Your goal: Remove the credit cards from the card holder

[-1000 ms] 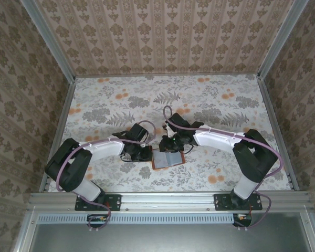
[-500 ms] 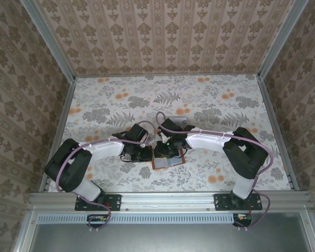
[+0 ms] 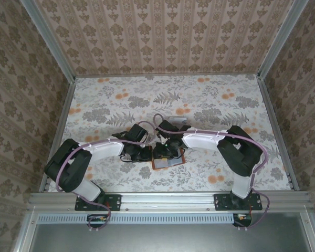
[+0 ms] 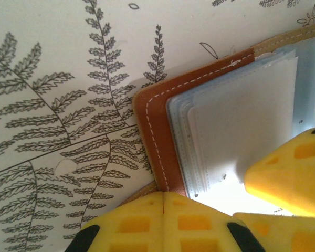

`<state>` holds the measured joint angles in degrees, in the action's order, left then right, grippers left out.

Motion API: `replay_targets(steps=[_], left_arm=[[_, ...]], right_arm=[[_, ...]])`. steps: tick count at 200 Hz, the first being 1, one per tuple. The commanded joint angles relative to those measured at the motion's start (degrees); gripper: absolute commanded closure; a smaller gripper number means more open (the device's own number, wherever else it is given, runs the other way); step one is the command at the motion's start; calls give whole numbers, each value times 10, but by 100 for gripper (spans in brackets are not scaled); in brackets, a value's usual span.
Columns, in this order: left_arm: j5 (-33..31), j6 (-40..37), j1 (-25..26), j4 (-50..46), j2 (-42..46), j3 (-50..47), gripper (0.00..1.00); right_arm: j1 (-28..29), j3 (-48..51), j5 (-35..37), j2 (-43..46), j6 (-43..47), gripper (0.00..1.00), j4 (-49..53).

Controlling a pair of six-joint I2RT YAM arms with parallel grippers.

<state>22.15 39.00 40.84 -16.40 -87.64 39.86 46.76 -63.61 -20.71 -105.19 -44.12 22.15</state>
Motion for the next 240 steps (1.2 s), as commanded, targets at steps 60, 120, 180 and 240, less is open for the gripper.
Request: replay_targets(steps=[60, 120, 180, 240], left_arm=[[-6, 0, 5, -6, -9, -14, 95], [-3, -1, 6, -2, -14, -14, 95], [-4, 0, 6, -4, -13, -15, 95], [-4, 0, 5, -4, -12, -13, 95]], right_arm=[[7, -41, 96, -10, 24, 57, 124], [16, -66, 150, -10, 42, 47, 179], [29, -90, 207, -10, 53, 44, 236], [31, -89, 220, 6, 55, 54, 251]])
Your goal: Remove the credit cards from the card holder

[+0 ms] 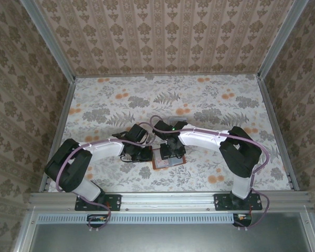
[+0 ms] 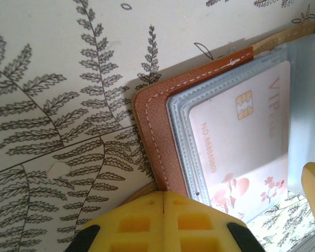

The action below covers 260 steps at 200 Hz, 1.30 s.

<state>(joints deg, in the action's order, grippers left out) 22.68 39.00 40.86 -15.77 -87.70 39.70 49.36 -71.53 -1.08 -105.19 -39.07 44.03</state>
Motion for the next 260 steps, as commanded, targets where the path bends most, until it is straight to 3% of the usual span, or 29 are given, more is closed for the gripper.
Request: replay_targets(steps=[1, 52, 90, 142, 260], left_arm=[[-9, 0, 5, -11, -11, -12, 95], [-9, -1, 5, -11, -11, -14, 95], [-10, -2, 5, -11, -13, -14, 95], [-7, -8, 4, -13, -20, -10, 96], [-15, -19, 3, -34, -29, 11, 96]], right_arm=[[5, -11, 23, 7, 5, 54, 32], [5, -9, 28, 18, 15, 82, 36], [2, -5, 40, 17, 27, 88, 42], [-13, 21, 44, 12, 34, 85, 35], [-33, 66, 93, 19, 33, 62, 60]])
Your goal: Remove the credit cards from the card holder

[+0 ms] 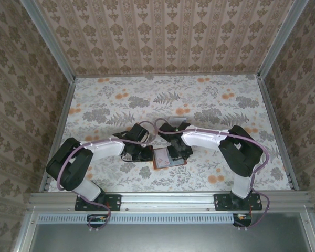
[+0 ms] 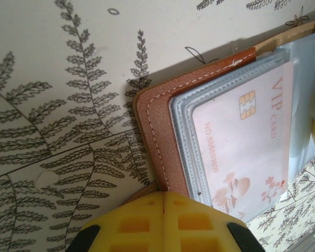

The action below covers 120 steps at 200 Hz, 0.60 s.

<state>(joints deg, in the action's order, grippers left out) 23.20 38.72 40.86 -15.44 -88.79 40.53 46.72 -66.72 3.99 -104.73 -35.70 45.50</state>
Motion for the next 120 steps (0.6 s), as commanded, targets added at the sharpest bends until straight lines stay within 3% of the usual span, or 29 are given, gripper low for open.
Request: replay_targets(steps=[1, 40, 120], left_arm=[[-21, -17, 4, -38, -18, 2, 96], [-23, -22, 4, -49, -16, 15, 96], [-30, -21, 3, -68, 21, 33, 96]], right_arm=[[-7, 18, 42, 15, -1, 62, 46], [-10, 29, 41, 37, -2, 60, 50], [-12, 43, -43, 78, -9, 64, 8]])
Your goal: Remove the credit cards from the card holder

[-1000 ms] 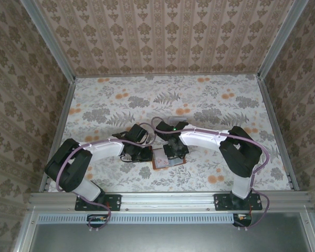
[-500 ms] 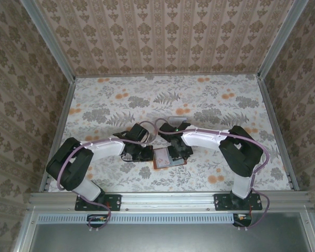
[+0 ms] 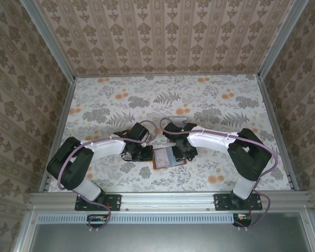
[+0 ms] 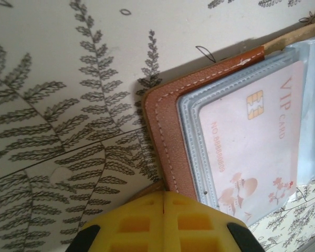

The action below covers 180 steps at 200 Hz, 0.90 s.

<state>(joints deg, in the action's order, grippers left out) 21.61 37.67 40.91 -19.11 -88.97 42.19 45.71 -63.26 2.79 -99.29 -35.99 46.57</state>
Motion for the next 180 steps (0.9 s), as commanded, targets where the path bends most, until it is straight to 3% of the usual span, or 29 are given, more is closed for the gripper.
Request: replay_targets(steps=[1, 70, 180], left_arm=[[-14, -10, 3, -32, 23, 17, 96], [-6, 4, 16, -28, 29, 51, 96], [6, 12, 42, 8, -38, 55, 98]], right_arm=[[-2, 8, -31, 24, -6, 64, -3], [-2, -1, -67, 48, -14, 66, -32], [-23, 58, -217, 22, -79, 77, -230]])
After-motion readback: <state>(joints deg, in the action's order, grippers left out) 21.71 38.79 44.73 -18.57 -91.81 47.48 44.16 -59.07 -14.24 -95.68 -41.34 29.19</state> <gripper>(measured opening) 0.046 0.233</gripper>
